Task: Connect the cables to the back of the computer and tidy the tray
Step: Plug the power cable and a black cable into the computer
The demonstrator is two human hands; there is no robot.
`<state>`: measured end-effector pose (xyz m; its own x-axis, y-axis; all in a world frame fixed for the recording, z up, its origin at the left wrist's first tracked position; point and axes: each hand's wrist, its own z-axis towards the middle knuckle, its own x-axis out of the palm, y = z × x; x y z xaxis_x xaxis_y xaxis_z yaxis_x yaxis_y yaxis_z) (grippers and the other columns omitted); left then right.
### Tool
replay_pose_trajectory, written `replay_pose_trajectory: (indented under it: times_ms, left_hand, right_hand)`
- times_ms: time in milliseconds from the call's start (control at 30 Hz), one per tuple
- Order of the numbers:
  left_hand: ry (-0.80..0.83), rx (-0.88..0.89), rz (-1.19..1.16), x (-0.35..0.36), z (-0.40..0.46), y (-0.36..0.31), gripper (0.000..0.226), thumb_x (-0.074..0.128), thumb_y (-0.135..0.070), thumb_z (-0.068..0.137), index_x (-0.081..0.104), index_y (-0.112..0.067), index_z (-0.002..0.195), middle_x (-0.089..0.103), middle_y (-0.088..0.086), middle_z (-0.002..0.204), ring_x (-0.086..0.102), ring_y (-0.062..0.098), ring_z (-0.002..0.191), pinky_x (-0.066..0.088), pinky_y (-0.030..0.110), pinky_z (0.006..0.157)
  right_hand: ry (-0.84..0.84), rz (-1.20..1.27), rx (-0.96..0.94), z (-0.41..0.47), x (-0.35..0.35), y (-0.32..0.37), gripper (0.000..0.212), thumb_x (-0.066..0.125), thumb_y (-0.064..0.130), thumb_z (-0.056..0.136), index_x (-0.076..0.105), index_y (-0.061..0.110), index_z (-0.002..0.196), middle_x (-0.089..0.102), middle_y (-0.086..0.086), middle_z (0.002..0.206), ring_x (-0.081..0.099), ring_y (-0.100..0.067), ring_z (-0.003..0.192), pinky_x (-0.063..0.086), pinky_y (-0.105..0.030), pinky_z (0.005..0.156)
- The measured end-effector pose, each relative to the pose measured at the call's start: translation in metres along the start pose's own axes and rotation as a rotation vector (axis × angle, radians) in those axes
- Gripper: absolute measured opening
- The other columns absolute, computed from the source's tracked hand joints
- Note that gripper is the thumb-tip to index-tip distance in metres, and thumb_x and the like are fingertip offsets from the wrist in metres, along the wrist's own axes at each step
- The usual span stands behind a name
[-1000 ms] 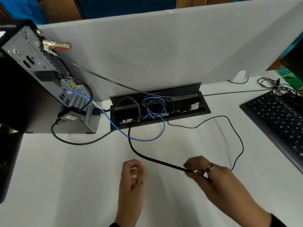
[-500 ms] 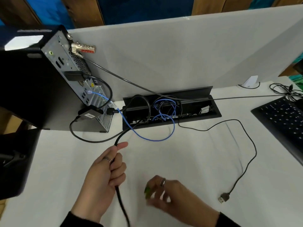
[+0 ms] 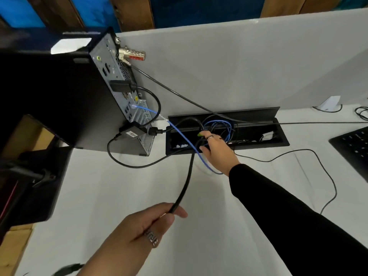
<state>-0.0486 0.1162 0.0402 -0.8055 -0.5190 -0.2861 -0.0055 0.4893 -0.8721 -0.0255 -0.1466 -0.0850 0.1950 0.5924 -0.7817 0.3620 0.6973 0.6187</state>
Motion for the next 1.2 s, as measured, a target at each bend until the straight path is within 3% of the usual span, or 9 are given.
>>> replay_pose_trajectory:
  times_ms: [133, 300, 433, 600, 800, 967, 1033, 1100, 1200]
  left_hand:
    - [-0.002, 0.007, 0.075, -0.013, -0.006, 0.004, 0.026, 0.045, -0.050, 0.080, 0.066, -0.046, 0.095, 0.038, -0.003, 0.051, 0.035, 0.004, 0.049, 0.032, 0.007, 0.051]
    - [-0.071, 0.069, 0.168, -0.036, -0.006, 0.021, 0.059, 0.050, -0.083, 0.060, 0.066, -0.039, 0.095, 0.045, 0.005, 0.061, 0.039, 0.004, 0.060, 0.032, 0.016, 0.061]
    - [-0.083, 0.074, 0.243, -0.050, -0.008, 0.027, 0.054, 0.052, -0.075, 0.058, 0.063, -0.032, 0.089, 0.044, 0.001, 0.060, 0.039, 0.005, 0.060, 0.032, 0.019, 0.059]
    - [-0.153, 0.077, 0.291, -0.068, -0.008, 0.034, 0.077, 0.050, -0.090, 0.050, 0.061, -0.021, 0.084, 0.038, -0.004, 0.054, 0.032, 0.007, 0.053, 0.027, 0.020, 0.050]
    - [-0.251, 0.055, 0.472, -0.098, -0.011, 0.046, 0.074, 0.049, -0.088, 0.053, 0.051, -0.015, 0.066, 0.036, -0.003, 0.048, 0.034, 0.011, 0.047, 0.029, 0.020, 0.051]
    - [-0.295, 0.009, 0.658, -0.130, -0.019, 0.063, 0.064, 0.043, -0.085, 0.066, 0.057, -0.023, 0.071, 0.044, -0.005, 0.048, 0.048, 0.022, 0.048, 0.039, 0.026, 0.046]
    - [-0.331, 0.079, 0.775, -0.135, -0.015, 0.070, 0.037, 0.048, -0.071, 0.076, 0.058, -0.036, 0.070, 0.052, -0.009, 0.062, 0.051, 0.008, 0.055, 0.043, 0.026, 0.054]
    - [-0.443, 0.180, 0.941, -0.132, -0.006, 0.074, 0.017, 0.048, -0.054, 0.082, 0.056, -0.045, 0.070, 0.048, -0.011, 0.076, 0.052, 0.015, 0.067, 0.047, 0.033, 0.064]
    - [-0.583, 0.112, 1.052, -0.128, 0.005, 0.076, 0.046, 0.030, -0.065, 0.088, 0.059, -0.028, 0.091, 0.048, 0.003, 0.077, 0.053, 0.035, 0.064, 0.047, 0.050, 0.062]
  right_hand:
    - [-0.053, -0.066, -0.065, -0.009, -0.009, -0.008, 0.022, 0.039, 0.022, 0.098, 0.055, 0.012, 0.110, 0.063, -0.010, 0.102, 0.059, -0.024, 0.092, 0.046, -0.030, 0.076]
    - [-0.069, 0.039, -0.062, -0.038, -0.031, -0.020, 0.015, 0.042, 0.020, 0.097, 0.056, 0.014, 0.095, 0.061, -0.003, 0.086, 0.054, -0.013, 0.074, 0.037, -0.013, 0.062]
    - [-0.140, 0.104, -0.039, -0.071, -0.049, -0.040, 0.012, 0.041, 0.019, 0.097, 0.051, 0.025, 0.093, 0.062, 0.004, 0.073, 0.054, -0.002, 0.063, 0.039, -0.006, 0.062]
    - [-0.187, 0.109, -0.020, -0.107, -0.060, -0.059, 0.017, 0.044, 0.018, 0.095, 0.053, 0.030, 0.089, 0.066, 0.001, 0.071, 0.056, 0.005, 0.068, 0.038, -0.005, 0.061]
    - [-0.339, 0.048, -0.040, -0.110, -0.060, -0.070, 0.035, 0.032, 0.044, 0.089, 0.060, 0.027, 0.100, 0.051, 0.022, 0.076, 0.051, 0.000, 0.071, 0.036, -0.018, 0.070]
    - [-0.357, 0.124, 0.016, -0.123, -0.070, -0.077, 0.014, 0.039, 0.041, 0.092, 0.053, 0.038, 0.093, 0.062, 0.005, 0.066, 0.057, 0.001, 0.071, 0.038, -0.003, 0.060]
    - [-0.347, 0.106, 0.032, -0.126, -0.073, -0.080, 0.015, 0.036, 0.047, 0.090, 0.050, 0.043, 0.086, 0.061, 0.007, 0.062, 0.058, -0.002, 0.072, 0.038, -0.003, 0.059]
    - [-0.325, 0.113, 0.055, -0.126, -0.072, -0.081, 0.018, 0.043, 0.037, 0.095, 0.050, 0.041, 0.078, 0.060, 0.005, 0.058, 0.058, -0.003, 0.071, 0.038, -0.004, 0.057]
    - [-0.313, 0.131, 0.096, -0.124, -0.070, -0.081, 0.026, 0.045, 0.024, 0.095, 0.051, 0.033, 0.071, 0.061, 0.002, 0.059, 0.058, -0.004, 0.068, 0.038, -0.005, 0.055]
